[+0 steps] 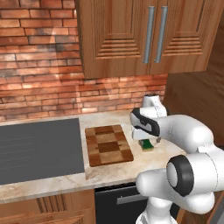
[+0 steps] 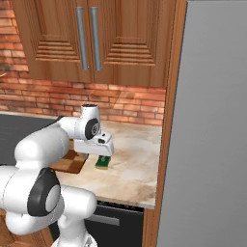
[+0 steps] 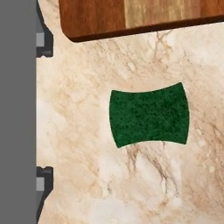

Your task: Pick up the sponge from the counter and clean the cutting board by briefly scrubbing or pressing down on the cutting board. Once finished, release the sponge.

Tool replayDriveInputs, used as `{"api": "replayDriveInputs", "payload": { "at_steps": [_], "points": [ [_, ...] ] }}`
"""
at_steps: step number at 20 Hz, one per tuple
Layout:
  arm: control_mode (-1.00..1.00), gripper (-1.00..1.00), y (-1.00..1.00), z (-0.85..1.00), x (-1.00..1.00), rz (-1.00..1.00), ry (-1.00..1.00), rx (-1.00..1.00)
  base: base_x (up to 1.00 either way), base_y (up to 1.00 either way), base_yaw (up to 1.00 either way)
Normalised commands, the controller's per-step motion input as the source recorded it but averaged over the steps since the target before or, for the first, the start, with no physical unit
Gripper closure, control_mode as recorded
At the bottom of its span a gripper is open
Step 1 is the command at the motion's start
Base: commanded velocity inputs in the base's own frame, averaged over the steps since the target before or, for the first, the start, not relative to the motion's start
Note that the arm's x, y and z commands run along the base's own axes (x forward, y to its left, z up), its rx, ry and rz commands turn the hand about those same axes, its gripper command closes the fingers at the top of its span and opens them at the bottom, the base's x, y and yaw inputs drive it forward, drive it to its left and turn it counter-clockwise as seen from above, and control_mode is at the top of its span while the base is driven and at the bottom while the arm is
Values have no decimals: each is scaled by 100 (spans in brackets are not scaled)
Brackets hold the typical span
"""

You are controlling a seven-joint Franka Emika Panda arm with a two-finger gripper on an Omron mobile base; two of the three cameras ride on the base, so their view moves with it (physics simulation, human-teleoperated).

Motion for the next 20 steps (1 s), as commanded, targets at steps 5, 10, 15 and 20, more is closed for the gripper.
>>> {"api": "replayDriveInputs", "payload": {
  "at_steps": [5, 10, 15, 20],
  "points": [
    [-100, -100, -14, -6, 22, 1, 0, 2, 0, 0, 0],
    [-100, -100, 0, -20, 29, 0, 0, 0, 0, 0, 0],
    [-100, -100, 0, -33, 16, 0, 0, 0, 0, 0, 0],
    [-100, -100, 0, -29, 4, 3, 0, 0, 0, 0, 0]
  ]
}}
